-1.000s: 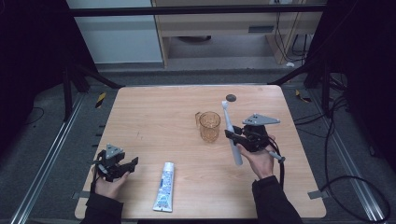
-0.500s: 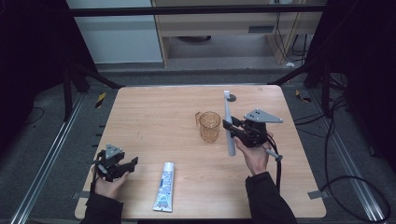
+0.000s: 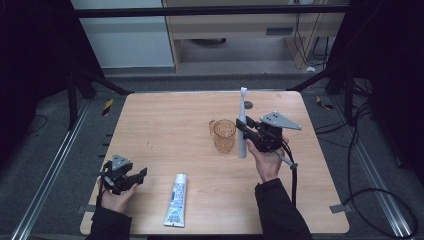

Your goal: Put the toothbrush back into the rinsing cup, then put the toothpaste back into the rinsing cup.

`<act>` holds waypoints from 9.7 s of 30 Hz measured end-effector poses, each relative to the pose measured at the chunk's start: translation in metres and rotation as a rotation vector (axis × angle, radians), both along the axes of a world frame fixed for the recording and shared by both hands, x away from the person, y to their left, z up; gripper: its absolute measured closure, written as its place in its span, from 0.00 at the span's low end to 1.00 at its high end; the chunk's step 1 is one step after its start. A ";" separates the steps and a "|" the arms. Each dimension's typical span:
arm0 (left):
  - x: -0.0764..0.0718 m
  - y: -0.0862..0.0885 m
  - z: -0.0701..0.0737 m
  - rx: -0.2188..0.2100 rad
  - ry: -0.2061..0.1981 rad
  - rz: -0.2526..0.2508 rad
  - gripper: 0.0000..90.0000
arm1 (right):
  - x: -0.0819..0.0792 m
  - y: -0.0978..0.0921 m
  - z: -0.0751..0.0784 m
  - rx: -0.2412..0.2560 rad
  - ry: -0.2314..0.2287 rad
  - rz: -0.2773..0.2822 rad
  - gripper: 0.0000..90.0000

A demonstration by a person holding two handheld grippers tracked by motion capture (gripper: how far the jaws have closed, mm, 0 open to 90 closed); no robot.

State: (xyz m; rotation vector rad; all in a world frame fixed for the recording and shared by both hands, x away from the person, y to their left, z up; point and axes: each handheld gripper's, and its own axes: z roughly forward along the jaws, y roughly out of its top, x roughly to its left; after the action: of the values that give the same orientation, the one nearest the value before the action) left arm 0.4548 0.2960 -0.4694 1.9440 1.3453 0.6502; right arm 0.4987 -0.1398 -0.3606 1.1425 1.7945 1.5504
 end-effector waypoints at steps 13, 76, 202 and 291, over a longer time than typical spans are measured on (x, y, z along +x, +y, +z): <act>0.000 0.001 0.000 -0.001 -0.002 0.002 0.43 | 0.014 0.012 0.005 0.047 -0.050 -0.062 0.75; 0.000 0.003 0.000 -0.005 -0.007 0.010 0.43 | 0.080 0.039 -0.034 0.030 -0.069 -0.176 0.75; -0.010 -0.005 0.007 -0.044 0.019 -0.059 0.70 | -0.006 -0.027 -0.047 -0.192 0.115 -0.052 0.25; -0.034 -0.156 -0.004 0.018 0.103 -0.554 1.00 | -0.037 -0.082 -0.105 -0.271 0.252 -0.088 0.25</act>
State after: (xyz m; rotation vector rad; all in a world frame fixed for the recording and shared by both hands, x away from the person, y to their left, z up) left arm 0.4205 0.1395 -0.4732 2.2521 0.7914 0.2939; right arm 0.4614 -0.2221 -0.4656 1.3064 2.0131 1.1108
